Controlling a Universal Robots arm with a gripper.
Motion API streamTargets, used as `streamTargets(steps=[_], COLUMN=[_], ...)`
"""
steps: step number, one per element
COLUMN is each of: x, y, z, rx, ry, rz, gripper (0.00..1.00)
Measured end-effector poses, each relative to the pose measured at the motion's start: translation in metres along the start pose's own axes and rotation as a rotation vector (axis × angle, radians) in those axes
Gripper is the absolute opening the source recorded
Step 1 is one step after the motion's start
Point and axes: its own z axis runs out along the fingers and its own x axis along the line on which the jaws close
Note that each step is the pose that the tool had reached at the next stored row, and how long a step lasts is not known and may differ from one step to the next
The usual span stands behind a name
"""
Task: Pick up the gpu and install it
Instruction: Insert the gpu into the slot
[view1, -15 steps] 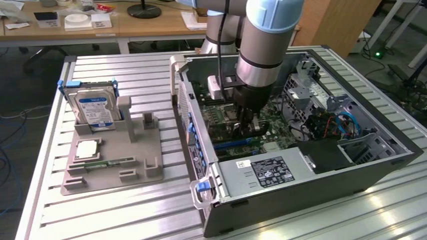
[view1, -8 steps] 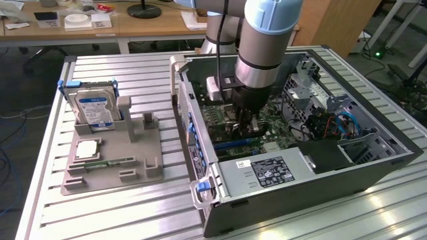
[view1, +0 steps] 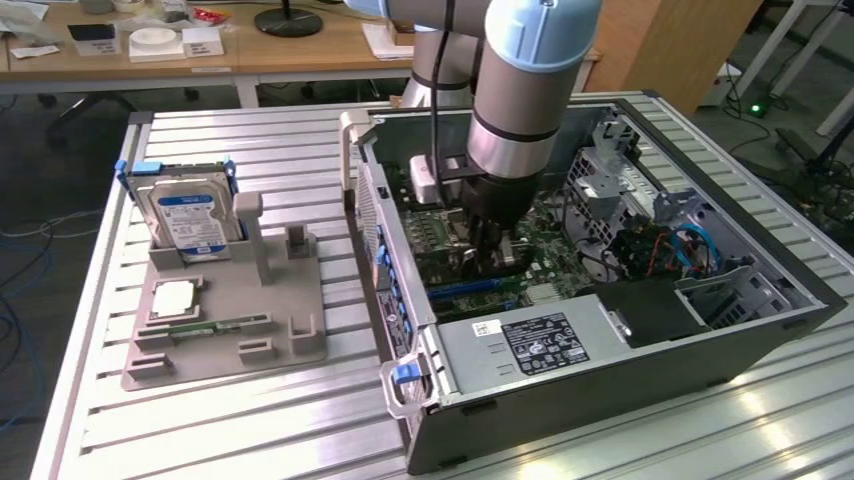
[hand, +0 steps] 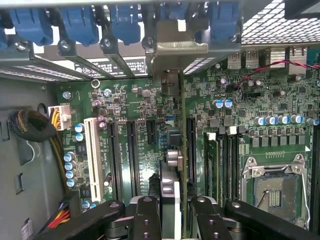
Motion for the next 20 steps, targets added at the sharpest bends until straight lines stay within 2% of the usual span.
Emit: streamTargets(steps=[20], x=[0.0007], y=[0.0045], z=[0.0083], rx=[-0.0008], ry=[0.0023], rz=[0.0], gripper=[0.28])
